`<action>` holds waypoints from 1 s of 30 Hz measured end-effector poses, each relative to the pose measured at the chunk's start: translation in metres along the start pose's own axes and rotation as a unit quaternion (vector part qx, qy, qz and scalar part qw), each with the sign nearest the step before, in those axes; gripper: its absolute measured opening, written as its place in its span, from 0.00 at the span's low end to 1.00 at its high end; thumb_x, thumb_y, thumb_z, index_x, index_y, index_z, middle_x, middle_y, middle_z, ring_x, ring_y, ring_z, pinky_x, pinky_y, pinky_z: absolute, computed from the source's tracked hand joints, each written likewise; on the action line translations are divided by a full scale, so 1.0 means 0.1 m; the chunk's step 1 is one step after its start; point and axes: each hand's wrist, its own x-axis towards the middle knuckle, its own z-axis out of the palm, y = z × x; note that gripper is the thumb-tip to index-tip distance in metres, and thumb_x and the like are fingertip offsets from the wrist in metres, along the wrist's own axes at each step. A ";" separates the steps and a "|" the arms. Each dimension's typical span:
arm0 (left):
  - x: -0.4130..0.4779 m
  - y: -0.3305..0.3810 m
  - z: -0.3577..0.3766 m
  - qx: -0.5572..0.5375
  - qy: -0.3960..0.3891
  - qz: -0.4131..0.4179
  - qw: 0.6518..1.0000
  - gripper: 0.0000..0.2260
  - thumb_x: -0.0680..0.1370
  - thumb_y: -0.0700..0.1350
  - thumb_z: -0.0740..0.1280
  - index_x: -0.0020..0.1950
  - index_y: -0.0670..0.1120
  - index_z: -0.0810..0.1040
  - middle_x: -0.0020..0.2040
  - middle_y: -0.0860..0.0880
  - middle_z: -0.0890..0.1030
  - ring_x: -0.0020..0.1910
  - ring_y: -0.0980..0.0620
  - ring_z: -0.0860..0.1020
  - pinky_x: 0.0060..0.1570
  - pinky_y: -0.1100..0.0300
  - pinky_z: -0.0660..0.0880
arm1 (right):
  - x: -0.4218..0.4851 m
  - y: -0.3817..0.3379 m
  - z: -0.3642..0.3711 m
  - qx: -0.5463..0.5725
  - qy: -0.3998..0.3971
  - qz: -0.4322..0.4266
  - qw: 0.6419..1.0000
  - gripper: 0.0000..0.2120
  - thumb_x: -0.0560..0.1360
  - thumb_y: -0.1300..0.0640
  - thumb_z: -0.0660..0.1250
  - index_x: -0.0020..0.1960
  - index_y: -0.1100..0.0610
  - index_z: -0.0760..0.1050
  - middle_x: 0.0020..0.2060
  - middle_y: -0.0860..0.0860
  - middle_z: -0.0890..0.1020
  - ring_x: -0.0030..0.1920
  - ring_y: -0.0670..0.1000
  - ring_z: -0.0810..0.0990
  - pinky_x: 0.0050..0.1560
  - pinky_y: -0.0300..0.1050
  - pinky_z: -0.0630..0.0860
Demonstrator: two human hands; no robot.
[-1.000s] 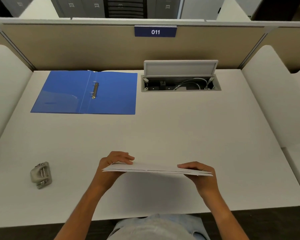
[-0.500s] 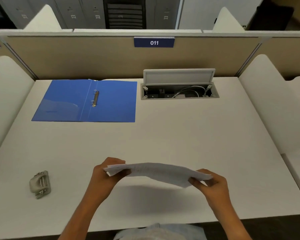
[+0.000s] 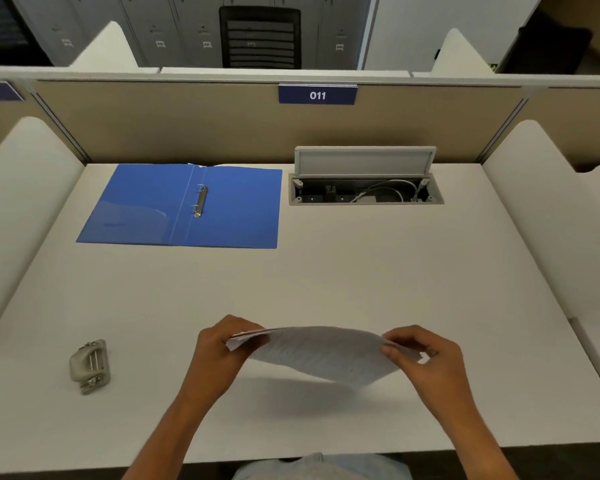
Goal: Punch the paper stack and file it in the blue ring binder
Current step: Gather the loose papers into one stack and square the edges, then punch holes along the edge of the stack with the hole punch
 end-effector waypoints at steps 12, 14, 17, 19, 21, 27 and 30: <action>0.17 0.76 -0.12 0.166 -0.019 0.197 0.966 0.09 0.79 0.54 0.70 0.53 0.57 0.89 0.48 0.63 0.87 0.49 0.60 0.80 0.48 0.63 0.76 | 0.33 -0.40 0.32 -0.143 -0.144 -0.162 0.966 0.17 0.79 0.63 0.69 0.56 0.41 0.85 0.49 0.35 0.88 0.49 0.41 0.86 0.48 0.45 0.83; 0.20 0.55 -0.27 0.194 -0.002 0.141 0.971 0.15 0.77 0.60 0.75 0.63 0.59 0.85 0.55 0.67 0.82 0.56 0.62 0.77 0.56 0.60 0.76 | 0.34 -0.28 0.37 -0.071 -0.123 -0.091 0.986 0.17 0.80 0.67 0.70 0.51 0.45 0.87 0.43 0.43 0.89 0.44 0.48 0.87 0.44 0.49 0.82; 0.22 -0.06 -0.70 0.213 0.116 -0.028 0.970 0.31 0.73 0.65 0.76 0.74 0.57 0.76 0.65 0.63 0.78 0.67 0.59 0.72 0.65 0.57 0.71 | 0.31 -0.10 0.41 0.079 -0.046 0.039 0.995 0.04 0.78 0.60 0.75 0.48 0.52 0.88 0.40 0.53 0.89 0.44 0.60 0.87 0.45 0.49 0.80; 0.18 -0.51 -1.04 0.204 0.221 -0.183 0.936 0.33 0.75 0.63 0.75 0.76 0.51 0.74 0.71 0.51 0.78 0.72 0.44 0.72 0.69 0.44 0.71 | 0.28 0.00 0.41 0.202 0.016 0.127 0.971 0.06 0.78 0.61 0.75 0.54 0.57 0.87 0.46 0.55 0.91 0.49 0.62 0.89 0.52 0.52 0.83; 0.08 -0.92 -1.35 0.219 0.252 -0.339 0.879 0.36 0.77 0.62 0.74 0.79 0.45 0.69 0.75 0.37 0.73 0.74 0.30 0.68 0.69 0.31 0.70 | 0.23 0.04 0.40 0.316 0.042 0.214 0.924 0.11 0.78 0.64 0.74 0.60 0.60 0.86 0.53 0.56 0.91 0.54 0.59 0.90 0.58 0.56 0.83; -0.08 -1.64 -1.72 0.207 0.247 -0.522 0.790 0.39 0.75 0.67 0.72 0.75 0.41 0.71 0.69 0.31 0.73 0.70 0.28 0.71 0.69 0.32 0.68 | 0.16 0.12 0.45 0.393 0.051 0.288 0.872 0.16 0.78 0.65 0.74 0.65 0.59 0.83 0.58 0.56 0.89 0.59 0.59 0.88 0.64 0.60 0.81; -0.11 -2.17 -1.80 0.232 0.243 -0.504 0.796 0.34 0.72 0.73 0.67 0.62 0.45 0.82 0.55 0.35 0.83 0.57 0.27 0.79 0.59 0.34 0.79 | 0.15 0.10 0.48 0.390 0.045 0.288 0.873 0.15 0.78 0.65 0.74 0.64 0.60 0.84 0.58 0.57 0.89 0.58 0.60 0.89 0.64 0.62 0.81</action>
